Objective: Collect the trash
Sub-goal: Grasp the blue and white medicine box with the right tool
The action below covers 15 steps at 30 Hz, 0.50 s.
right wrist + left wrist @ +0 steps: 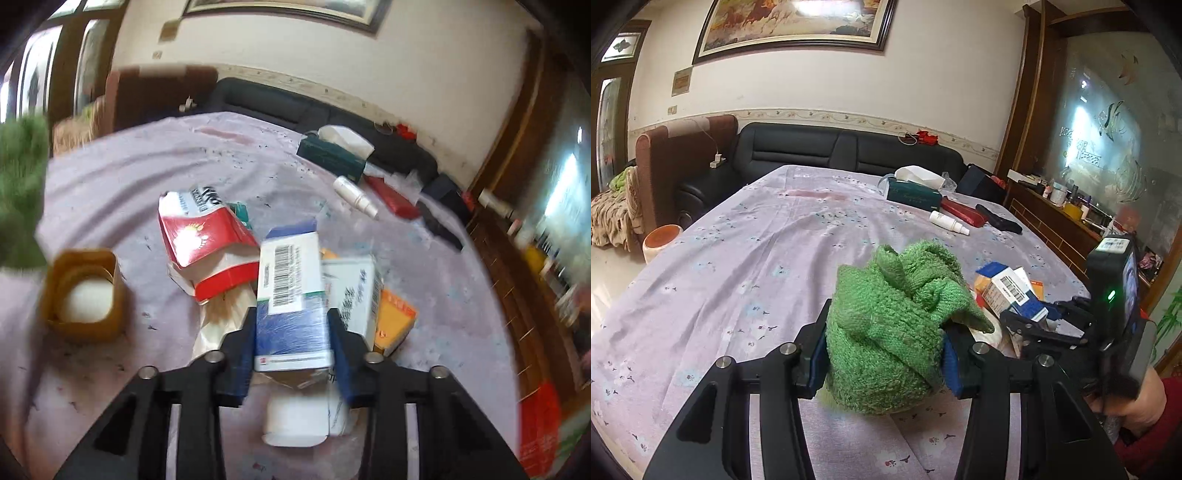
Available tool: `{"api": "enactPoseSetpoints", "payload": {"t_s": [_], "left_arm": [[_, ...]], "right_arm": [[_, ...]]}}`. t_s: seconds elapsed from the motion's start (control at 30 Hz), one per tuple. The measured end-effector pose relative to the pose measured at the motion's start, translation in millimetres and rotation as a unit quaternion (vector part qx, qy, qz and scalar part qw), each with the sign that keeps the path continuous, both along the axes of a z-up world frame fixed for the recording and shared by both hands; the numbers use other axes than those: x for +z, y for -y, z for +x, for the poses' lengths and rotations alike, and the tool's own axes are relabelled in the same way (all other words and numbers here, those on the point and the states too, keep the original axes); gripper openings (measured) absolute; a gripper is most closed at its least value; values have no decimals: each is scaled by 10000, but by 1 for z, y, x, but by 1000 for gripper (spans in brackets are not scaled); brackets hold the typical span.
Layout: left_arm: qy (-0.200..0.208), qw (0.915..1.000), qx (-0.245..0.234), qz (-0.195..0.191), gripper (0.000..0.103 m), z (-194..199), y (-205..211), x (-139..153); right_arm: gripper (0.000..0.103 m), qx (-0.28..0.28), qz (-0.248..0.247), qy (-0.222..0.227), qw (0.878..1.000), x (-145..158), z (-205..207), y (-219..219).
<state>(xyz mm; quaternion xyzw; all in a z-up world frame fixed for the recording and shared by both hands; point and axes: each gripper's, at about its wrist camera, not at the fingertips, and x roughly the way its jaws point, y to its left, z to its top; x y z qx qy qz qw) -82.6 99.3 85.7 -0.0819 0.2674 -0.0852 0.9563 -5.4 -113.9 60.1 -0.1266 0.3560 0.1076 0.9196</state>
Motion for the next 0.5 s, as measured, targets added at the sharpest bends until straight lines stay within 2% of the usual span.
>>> {"api": "enactPoseSetpoints", "payload": {"t_s": [0.17, 0.3, 0.5], "left_arm": [[64, 9997, -233, -34, 48, -3, 19, 3], [139, 9990, -369, 219, 48, -6, 51, 5], [301, 9966, -607, 464, 48, -16, 118, 3]], "right_arm": [[36, -64, 894, -57, 9960, 16, -23, 45], [36, -252, 961, 195, 9949, 25, -53, 74], [36, -872, 898, 522, 9908, 32, -87, 124]]}}
